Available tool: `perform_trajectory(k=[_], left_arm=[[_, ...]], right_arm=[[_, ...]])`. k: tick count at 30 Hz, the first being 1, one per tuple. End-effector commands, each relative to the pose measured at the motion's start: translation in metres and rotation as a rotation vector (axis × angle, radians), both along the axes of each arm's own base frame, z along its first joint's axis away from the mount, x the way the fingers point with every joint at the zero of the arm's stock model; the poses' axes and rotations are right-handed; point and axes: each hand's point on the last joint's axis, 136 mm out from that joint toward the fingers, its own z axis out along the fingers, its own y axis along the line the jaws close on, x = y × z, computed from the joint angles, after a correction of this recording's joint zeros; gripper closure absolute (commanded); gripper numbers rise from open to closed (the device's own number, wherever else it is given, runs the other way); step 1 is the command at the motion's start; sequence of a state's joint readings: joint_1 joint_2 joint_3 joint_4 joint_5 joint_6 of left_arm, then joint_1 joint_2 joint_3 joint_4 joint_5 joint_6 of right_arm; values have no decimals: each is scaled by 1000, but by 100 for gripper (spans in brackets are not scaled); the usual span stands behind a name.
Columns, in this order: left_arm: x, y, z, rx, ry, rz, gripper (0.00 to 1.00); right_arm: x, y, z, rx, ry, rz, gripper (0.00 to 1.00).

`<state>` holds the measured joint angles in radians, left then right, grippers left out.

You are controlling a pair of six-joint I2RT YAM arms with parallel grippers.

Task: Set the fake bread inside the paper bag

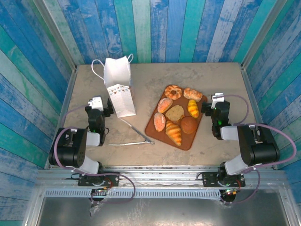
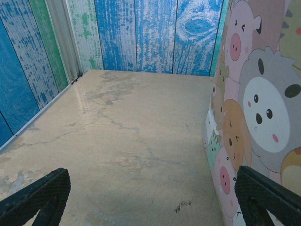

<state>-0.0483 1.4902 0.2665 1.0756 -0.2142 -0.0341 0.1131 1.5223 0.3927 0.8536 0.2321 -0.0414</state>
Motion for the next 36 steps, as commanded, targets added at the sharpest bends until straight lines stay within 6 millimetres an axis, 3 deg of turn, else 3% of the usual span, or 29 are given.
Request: perform_trajectory(k=[1, 5, 11, 12, 17, 24, 31, 36], left_arm=[[0, 3, -3, -7, 4, 14, 6], [-3, 14, 10, -27, -17, 85, 6], [-11, 45, 31, -66, 67, 294, 6], [-15, 48, 44, -110, 36, 322, 6], [-20, 46, 67, -271, -11, 337, 6], [-33, 43, 131, -486, -68, 347, 6], [-39, 8, 209, -576, -49, 136, 6], [-25, -37, 223, -560, 128, -96, 4]], right_arm=[[1, -5, 5, 6, -15, -22, 0], [0, -5, 10, 6, -19, -25, 0], [-9, -10, 44, 8, -49, -50, 0], [-12, -11, 51, 13, -59, -54, 0], [-26, -4, 89, 70, -117, -21, 0], [-54, 18, 131, 159, -181, 114, 0], [-79, 36, 154, 283, -212, 210, 0], [-85, 57, 170, 345, -201, 323, 0]])
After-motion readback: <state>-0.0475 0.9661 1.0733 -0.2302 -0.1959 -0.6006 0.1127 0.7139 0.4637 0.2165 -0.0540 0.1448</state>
